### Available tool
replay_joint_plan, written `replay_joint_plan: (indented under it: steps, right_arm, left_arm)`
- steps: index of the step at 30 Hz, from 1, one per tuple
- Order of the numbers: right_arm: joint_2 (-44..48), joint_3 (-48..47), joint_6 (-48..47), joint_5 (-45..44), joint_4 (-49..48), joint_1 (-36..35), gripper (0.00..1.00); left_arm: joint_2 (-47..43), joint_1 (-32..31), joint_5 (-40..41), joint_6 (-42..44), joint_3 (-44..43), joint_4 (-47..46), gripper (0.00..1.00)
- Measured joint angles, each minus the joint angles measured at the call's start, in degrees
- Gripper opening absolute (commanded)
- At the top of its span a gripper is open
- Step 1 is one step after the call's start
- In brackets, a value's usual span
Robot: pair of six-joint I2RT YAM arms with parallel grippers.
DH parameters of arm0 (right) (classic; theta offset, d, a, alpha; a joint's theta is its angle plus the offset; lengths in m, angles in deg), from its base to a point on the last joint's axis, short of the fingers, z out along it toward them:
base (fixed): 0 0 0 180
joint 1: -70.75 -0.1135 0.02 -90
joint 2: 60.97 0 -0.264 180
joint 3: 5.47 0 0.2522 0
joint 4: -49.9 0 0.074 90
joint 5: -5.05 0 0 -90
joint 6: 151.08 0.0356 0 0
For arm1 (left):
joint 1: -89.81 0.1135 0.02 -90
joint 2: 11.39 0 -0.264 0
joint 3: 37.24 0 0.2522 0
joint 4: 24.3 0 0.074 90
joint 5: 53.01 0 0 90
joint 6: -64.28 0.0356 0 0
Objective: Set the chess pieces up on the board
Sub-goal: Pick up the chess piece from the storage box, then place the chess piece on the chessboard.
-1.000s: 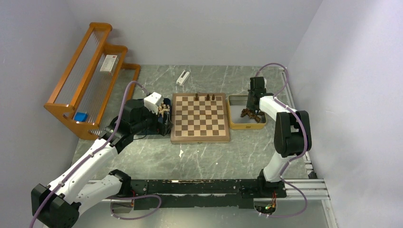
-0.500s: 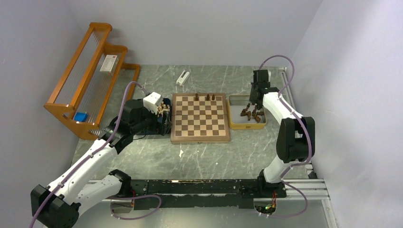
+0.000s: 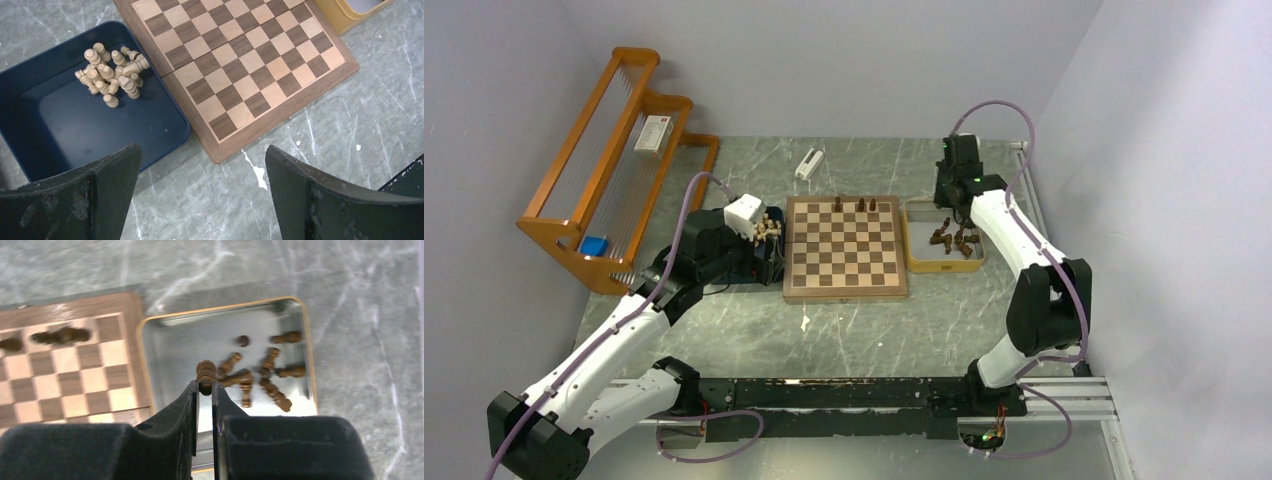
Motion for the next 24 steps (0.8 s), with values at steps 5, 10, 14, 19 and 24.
replay_joint_plan:
  steps: [5, 10, 14, 19, 24]
  right_arm:
    - [-0.2, -3.8, 1.2, 0.2, 1.8, -9.1, 0.06]
    - [-2.9, -9.9, 2.5, 0.6, 2.7, -18.8, 0.06]
    - [-9.8, -17.2, 3.1, 0.7, 4.0, -25.2, 0.06]
    - [-21.2, -27.6, 3.0, 0.6, 7.6, -29.8, 0.07]
    - [-29.4, -35.6, 2.5, -0.1, 11.6, -31.6, 0.08]
  left_arm:
    - [-0.3, 0.0, 1.0, 0.3, 0.0, 0.7, 0.98]
    - [-1.7, 0.0, 2.8, 0.4, 0.0, 1.0, 0.98]
    - [-2.7, 0.0, 3.8, 0.4, 0.0, 1.0, 0.98]
    - [-3.0, 0.0, 4.4, 0.4, 0.0, 1.1, 0.98]
    - [-3.0, 0.0, 5.6, 0.4, 0.0, 1.6, 0.98]
